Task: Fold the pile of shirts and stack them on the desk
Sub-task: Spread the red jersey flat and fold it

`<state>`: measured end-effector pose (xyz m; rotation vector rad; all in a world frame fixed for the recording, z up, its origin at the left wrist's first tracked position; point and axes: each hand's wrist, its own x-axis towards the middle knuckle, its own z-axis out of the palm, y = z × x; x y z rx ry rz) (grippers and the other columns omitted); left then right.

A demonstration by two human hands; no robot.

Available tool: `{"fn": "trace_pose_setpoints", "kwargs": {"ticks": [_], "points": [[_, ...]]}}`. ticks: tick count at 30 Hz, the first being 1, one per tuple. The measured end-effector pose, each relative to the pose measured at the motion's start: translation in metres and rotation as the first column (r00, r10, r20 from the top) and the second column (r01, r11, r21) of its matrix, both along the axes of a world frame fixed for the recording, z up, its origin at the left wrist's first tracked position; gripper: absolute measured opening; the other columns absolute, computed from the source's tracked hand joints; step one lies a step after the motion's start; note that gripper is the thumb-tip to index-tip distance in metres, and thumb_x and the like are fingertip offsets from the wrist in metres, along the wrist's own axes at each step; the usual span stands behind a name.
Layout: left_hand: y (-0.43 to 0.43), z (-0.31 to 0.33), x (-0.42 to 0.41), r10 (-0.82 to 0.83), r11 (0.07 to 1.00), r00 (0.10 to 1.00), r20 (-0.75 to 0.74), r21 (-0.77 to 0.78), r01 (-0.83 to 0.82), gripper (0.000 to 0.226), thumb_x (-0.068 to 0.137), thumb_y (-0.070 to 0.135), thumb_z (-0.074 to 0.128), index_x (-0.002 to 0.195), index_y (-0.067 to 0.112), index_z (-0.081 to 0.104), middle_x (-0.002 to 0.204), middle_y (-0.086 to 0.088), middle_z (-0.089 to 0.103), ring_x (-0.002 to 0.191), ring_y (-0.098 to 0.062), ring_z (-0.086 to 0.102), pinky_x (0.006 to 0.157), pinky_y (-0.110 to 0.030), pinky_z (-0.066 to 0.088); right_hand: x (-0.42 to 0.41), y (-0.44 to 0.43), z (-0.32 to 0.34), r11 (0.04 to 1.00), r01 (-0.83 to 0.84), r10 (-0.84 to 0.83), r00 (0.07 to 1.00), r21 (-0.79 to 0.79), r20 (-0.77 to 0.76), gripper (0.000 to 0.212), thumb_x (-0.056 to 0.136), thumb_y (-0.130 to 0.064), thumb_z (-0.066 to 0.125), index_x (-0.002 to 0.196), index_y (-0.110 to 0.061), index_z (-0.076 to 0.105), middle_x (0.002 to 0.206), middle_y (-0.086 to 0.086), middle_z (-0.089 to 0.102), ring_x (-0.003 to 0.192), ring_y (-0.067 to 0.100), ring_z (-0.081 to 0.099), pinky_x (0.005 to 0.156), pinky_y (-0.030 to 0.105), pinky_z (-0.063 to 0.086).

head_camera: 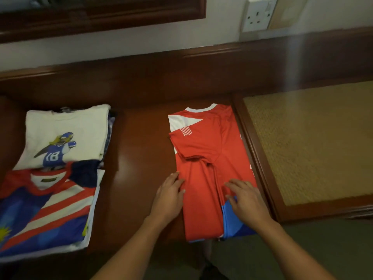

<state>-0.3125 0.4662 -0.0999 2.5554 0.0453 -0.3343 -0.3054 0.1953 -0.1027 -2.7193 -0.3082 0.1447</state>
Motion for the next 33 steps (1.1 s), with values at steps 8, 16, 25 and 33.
{"fn": "trace_pose_setpoints", "kwargs": {"ticks": [8, 16, 25, 33], "points": [[0.025, 0.037, 0.041, 0.26, 0.953, 0.966, 0.007, -0.164, -0.255, 0.035, 0.092, 0.013, 0.071, 0.127, 0.01, 0.069, 0.121, -0.009, 0.071, 0.108, -0.023, 0.067, 0.093, -0.021, 0.043, 0.033, 0.02, 0.025, 0.999, 0.004, -0.006, 0.999, 0.048, 0.052, 0.038, 0.089, -0.025, 0.067, 0.127, -0.02, 0.067, 0.12, 0.004, 0.068, 0.107, 0.033, 0.06, 0.089, 0.049, 0.051], [0.047, 0.021, 0.141, 0.532, 0.806, 0.846, -0.047, -0.28, -0.522, 0.024, 0.088, 0.026, 0.077, 0.109, 0.015, 0.076, 0.086, -0.001, 0.075, 0.071, -0.016, 0.072, 0.076, -0.031, 0.06, 0.128, 0.069, 0.025, 0.994, -0.068, 0.071, 0.997, -0.083, 0.025, 0.042, 0.085, -0.036, 0.074, 0.124, -0.022, 0.067, 0.107, 0.01, 0.062, 0.105, 0.035, 0.055, 0.087, 0.045, 0.047], [0.025, 0.006, 0.214, 0.52, 0.846, 0.852, 0.059, -0.176, -0.504, 0.011, 0.089, 0.032, 0.074, 0.084, 0.023, 0.075, 0.088, -0.001, 0.075, 0.083, -0.019, 0.069, 0.072, -0.025, 0.048, 0.148, 0.068, 0.0, 0.984, -0.18, 0.178, 0.968, -0.002, 0.177, 0.025, 0.088, -0.042, 0.063, 0.098, -0.021, 0.074, 0.083, 0.001, 0.056, 0.082, 0.026, 0.056, 0.068, 0.039, 0.046], [0.021, 0.005, 0.226, 0.402, 0.911, 0.916, 0.009, -0.099, -0.399, 0.006, 0.088, 0.028, 0.075, 0.084, 0.023, 0.076, 0.087, 0.002, 0.074, 0.084, -0.017, 0.069, 0.074, -0.024, 0.047, 0.128, 0.08, 0.002, 0.99, -0.126, 0.131, 0.987, -0.062, 0.095, 0.033, 0.08, -0.04, 0.074, 0.104, -0.02, 0.066, 0.093, 0.003, 0.055, 0.082, 0.027, 0.058, 0.067, 0.04, 0.052]]}}
